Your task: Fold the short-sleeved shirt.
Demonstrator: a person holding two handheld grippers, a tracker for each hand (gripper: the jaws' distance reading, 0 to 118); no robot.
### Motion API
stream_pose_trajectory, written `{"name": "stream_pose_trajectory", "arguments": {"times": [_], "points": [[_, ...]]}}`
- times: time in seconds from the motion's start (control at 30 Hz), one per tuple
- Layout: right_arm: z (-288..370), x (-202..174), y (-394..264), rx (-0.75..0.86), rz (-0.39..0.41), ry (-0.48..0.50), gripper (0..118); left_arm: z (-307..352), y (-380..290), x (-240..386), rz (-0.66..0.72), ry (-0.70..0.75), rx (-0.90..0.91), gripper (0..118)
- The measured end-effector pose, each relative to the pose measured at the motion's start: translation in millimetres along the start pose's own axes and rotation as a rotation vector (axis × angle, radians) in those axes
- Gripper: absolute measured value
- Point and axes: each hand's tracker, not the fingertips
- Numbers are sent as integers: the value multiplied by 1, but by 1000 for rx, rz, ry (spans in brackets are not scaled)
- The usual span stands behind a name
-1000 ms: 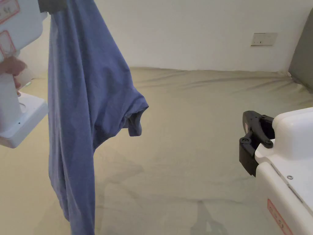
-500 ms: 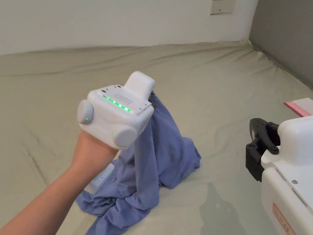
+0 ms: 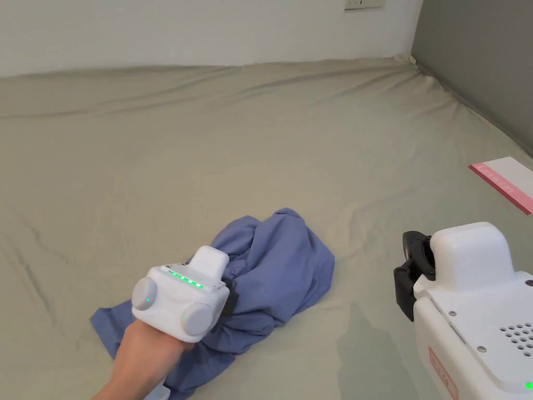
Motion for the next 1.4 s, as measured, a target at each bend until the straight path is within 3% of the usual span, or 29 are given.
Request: {"name": "stream_pose_trajectory", "arguments": {"times": [0.03,0.1,0.2,0.47,0.57,0.7,0.73,0.97,1.4], "points": [[1,-1,3,6,7,6,2,12,2,-7,21,-8,13,118],[2,-3,10,19,10,22,2,46,1,-17,41,54,72,111],[8,-9,26,60,19,47,2,104,8,-31,114,55,209,113],[33,-42,77,225,62,105,2,277,3,-65,266,252,579,112],[45,-60,87,272,60,141,2,318,-14,-56,304,383,659,89],[60,-85,87,328,52,179,2,338,-33,-39,315,427,707,11],[62,-92,86,329,55,180,2,341,-37,-35,305,449,719,3],[69,-119,75,327,110,192,2,341,-40,-19,255,480,729,0],[57,-114,72,317,134,152,2,317,-39,-22,258,447,655,0]]}}
